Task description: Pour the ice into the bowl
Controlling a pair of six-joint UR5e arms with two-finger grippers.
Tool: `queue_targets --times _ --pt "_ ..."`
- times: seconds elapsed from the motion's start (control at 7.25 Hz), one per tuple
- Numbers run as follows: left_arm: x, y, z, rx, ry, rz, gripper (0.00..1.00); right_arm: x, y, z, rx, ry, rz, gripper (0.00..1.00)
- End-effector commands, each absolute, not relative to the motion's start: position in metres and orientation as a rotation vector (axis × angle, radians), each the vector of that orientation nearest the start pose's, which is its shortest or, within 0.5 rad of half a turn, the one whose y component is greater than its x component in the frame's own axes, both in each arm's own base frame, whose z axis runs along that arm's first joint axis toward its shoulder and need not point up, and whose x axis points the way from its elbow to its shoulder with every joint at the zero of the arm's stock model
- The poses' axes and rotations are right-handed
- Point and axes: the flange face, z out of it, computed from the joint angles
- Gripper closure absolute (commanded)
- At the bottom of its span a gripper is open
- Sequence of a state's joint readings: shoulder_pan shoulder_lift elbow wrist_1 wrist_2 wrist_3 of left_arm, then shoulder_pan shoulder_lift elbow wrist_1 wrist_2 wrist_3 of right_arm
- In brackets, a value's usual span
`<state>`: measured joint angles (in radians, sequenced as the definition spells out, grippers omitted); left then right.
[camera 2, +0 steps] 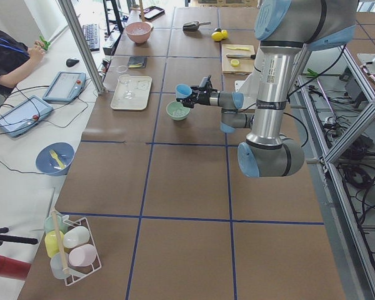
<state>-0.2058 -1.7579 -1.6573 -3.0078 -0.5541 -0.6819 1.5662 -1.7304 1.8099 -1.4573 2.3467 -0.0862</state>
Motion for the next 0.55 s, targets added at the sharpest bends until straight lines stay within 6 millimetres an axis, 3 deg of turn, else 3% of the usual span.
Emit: queue_targets --times 0.0,0.41 --pt "0.400 -0.319 0.433 1.342 0.846 -0.372 1.00 0.062 -0.435 0.602 0.213 -0.765 -0.160 0.00" --pt "0.306 -0.311 0.539 1.279 0.735 -0.389 1.00 0.062 -0.435 0.601 0.215 -0.766 -0.161 0.00"
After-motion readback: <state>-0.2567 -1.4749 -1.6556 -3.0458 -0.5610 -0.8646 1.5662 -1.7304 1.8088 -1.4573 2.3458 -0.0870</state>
